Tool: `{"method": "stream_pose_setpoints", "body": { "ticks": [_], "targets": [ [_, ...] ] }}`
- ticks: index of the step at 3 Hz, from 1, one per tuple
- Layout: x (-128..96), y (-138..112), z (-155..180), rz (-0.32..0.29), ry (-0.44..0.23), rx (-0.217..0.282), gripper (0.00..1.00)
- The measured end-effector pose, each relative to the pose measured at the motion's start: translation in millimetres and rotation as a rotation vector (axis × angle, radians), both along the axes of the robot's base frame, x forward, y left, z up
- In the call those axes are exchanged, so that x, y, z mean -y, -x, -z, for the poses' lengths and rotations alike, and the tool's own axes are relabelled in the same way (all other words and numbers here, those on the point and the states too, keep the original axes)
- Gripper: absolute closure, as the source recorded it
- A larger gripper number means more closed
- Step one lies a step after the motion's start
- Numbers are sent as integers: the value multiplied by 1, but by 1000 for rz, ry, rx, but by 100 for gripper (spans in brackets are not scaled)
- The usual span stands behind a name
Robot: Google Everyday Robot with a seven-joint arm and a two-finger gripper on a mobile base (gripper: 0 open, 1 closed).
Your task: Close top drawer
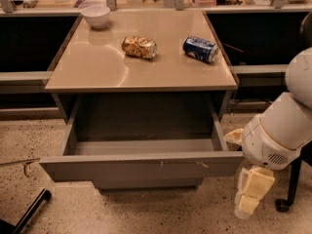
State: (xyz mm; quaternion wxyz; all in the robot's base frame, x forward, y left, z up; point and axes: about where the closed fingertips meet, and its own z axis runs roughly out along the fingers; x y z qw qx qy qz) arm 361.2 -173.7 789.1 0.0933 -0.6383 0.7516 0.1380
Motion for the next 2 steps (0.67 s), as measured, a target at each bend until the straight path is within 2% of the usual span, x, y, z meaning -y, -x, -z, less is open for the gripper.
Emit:
{"method": "stream_pose_setpoints", "body": {
  "ticks": [1,2],
  "targets": [
    [-14,4,29,-71,-11,2,0],
    [-37,-4,60,-160,-35,-6,0]
  ]
}}
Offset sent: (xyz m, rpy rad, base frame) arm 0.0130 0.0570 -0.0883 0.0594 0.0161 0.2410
